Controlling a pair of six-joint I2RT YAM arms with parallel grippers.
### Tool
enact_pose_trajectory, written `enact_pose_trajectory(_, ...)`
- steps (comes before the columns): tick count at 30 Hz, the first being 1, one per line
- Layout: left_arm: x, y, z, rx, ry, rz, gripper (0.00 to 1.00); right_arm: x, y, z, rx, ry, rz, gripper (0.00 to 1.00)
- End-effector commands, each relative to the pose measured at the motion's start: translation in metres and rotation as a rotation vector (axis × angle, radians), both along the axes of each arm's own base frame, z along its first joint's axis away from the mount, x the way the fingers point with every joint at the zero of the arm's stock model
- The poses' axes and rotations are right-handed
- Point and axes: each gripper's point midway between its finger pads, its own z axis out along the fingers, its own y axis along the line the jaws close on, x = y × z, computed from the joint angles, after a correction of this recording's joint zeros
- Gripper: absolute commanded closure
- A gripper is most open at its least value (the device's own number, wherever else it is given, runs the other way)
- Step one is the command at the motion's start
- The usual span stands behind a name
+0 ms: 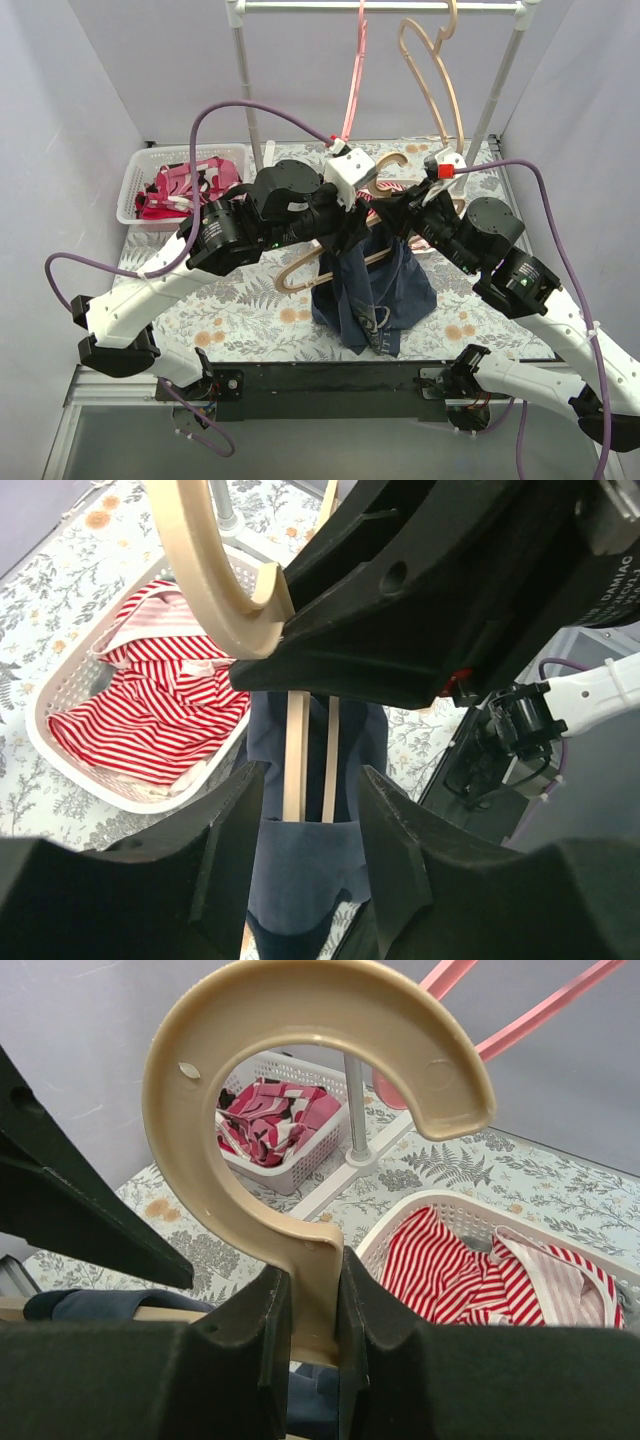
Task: Place the tank top on the hanger
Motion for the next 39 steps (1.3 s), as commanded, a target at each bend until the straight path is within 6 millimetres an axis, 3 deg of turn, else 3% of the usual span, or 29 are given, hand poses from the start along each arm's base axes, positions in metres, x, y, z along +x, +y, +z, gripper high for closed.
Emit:
enact_pose_trajectory(1,-0.008,0.009,-0.010,0.023,0.025,-0.022,0.59,-0.001,-0.007,0.029,0.075,-0.071,-0.024,0.99)
enact_pose_trajectory(4,-0.010,0.016,-0.011,0.011,0.028,-0.011,0.58,-0.001,-0.009,0.032,0.071,-0.080,-0.031,0.99)
enact_pose_trajectory(9,-0.006,0.028,-0.019,0.010,0.031,0.037,0.45,-0.001,-0.010,0.032,0.067,-0.082,-0.030,0.99)
enact_pose_trajectory(11,-0.008,0.031,-0.015,-0.007,0.034,0.034,0.44,-0.001,-0.009,0.030,0.065,-0.080,-0.030,0.99)
enact_pose_trajectory(23,-0.022,0.032,-0.037,-0.034,0.112,-0.017,0.49,0.000,-0.012,0.031,0.066,-0.081,-0.042,0.99)
enact_pose_trajectory(33,-0.020,0.028,-0.052,-0.042,0.147,0.002,0.74,0.001,-0.012,0.031,0.058,-0.084,-0.047,0.99)
enact_pose_trajectory(39,-0.018,0.031,-0.066,-0.029,0.155,0.022,0.99,0.003,-0.009,0.037,0.063,-0.091,-0.043,0.99)
